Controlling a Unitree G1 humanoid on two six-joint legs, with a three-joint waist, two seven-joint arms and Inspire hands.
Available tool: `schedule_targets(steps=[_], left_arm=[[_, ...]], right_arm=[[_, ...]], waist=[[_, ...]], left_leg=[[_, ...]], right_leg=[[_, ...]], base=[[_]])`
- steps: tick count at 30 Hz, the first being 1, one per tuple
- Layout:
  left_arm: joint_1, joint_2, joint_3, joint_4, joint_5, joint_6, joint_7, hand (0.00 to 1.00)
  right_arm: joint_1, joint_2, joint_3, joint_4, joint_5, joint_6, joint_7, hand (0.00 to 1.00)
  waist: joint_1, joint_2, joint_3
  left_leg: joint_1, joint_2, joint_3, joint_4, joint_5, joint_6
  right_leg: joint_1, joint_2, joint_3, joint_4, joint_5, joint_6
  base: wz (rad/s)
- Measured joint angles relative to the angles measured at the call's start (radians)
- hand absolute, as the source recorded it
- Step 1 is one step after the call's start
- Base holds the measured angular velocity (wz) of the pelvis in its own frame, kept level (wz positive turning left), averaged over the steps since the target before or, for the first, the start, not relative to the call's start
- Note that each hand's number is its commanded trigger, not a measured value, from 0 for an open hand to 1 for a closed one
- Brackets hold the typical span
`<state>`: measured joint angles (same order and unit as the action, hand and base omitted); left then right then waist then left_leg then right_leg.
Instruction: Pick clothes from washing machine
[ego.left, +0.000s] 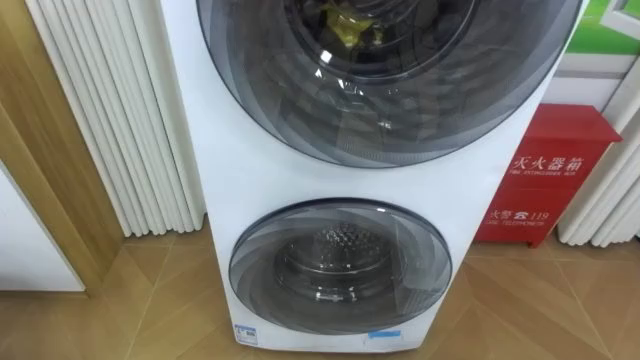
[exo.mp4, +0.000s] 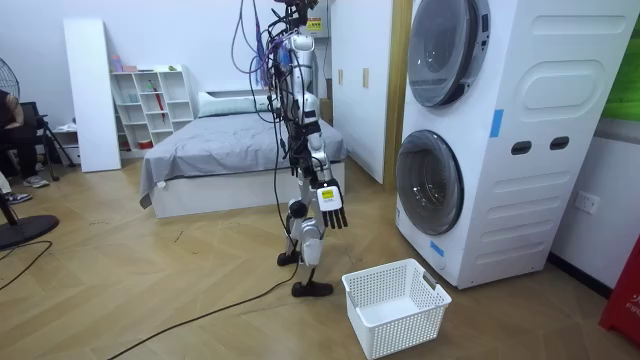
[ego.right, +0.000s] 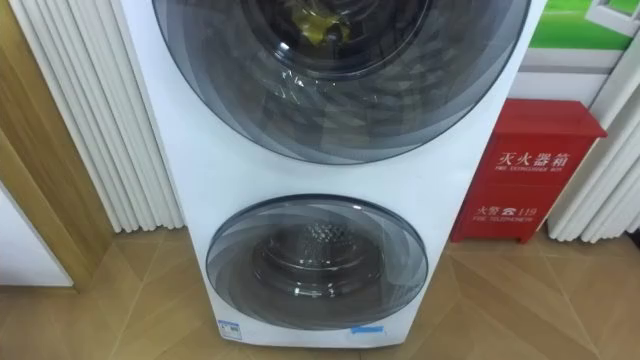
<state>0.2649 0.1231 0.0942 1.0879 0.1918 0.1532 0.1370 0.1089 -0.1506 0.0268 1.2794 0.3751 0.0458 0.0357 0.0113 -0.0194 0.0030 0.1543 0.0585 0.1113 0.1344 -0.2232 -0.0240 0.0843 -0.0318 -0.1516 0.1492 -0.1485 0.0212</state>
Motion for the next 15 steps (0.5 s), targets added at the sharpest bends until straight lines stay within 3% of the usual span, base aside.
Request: schedule_targets(steps=[15], left_arm=[[-0.003, 0.000, -0.020, -0.006, 0.015, 0.021, 0.004, 0.00]], right_arm=[[-0.009, -0.005, 0.030, -0.004, 0.012, 0.011, 0.000, 0.00]], waist=[[-0.002, 0.001, 0.0008]], left_leg=[[-0.002, 0.000, -0.004, 0.000, -0.005, 0.000]], right_leg=[[0.001, 0.001, 0.002, 0.000, 0.000, 0.000]], base=[[0.01]])
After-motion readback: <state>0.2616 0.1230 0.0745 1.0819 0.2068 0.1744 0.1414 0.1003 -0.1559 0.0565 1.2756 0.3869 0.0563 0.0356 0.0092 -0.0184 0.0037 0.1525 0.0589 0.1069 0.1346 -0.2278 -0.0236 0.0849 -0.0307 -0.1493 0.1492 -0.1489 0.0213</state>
